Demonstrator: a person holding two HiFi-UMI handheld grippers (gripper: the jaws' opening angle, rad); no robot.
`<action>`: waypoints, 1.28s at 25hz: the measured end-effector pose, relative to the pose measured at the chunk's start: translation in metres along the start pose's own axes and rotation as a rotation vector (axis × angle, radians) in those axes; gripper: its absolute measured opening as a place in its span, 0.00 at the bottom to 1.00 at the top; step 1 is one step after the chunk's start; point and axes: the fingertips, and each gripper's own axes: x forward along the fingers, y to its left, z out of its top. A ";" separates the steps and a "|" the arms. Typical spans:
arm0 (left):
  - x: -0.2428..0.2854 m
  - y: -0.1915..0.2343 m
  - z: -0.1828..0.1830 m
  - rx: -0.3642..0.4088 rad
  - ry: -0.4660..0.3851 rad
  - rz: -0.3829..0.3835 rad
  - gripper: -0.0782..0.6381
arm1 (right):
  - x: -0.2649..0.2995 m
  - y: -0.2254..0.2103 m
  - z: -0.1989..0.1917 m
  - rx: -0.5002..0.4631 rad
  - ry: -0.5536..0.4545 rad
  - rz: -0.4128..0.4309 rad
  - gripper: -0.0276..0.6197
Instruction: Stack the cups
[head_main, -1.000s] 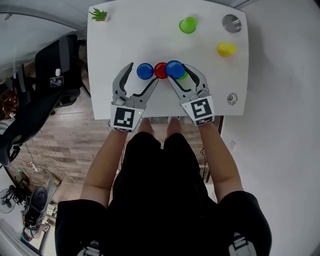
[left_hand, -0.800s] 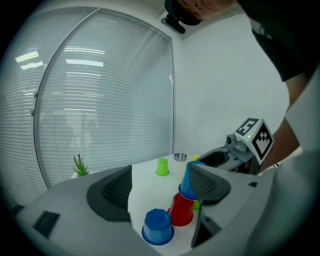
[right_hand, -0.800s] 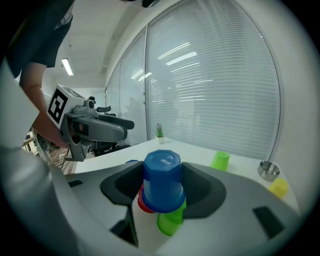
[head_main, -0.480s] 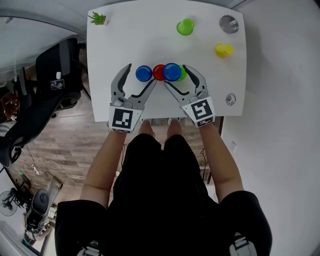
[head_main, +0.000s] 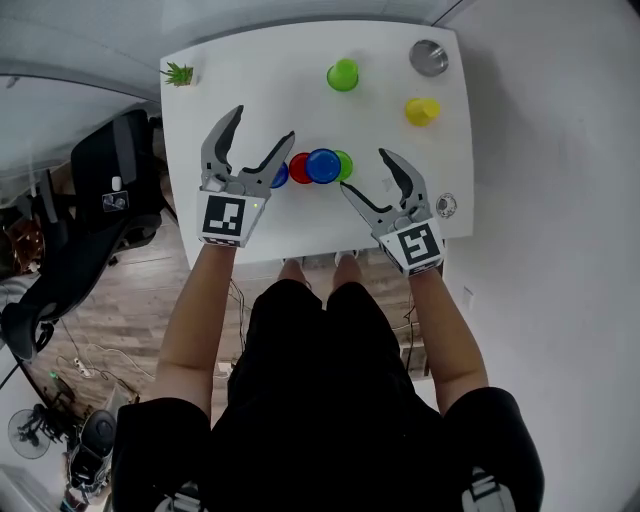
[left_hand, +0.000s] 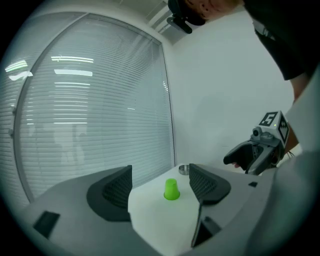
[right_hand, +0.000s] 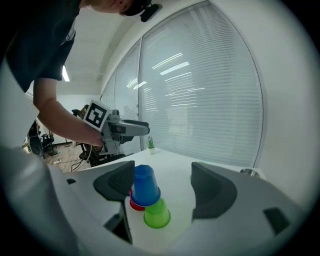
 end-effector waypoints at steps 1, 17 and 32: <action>0.012 0.001 -0.003 0.009 0.014 -0.034 0.62 | -0.003 -0.005 0.000 0.013 -0.005 -0.014 0.59; 0.160 -0.009 -0.062 0.025 0.078 -0.354 0.62 | 0.044 -0.096 -0.015 0.080 -0.056 -0.210 0.59; 0.219 -0.042 -0.122 0.074 0.172 -0.524 0.62 | 0.069 -0.128 -0.054 0.173 -0.056 -0.246 0.59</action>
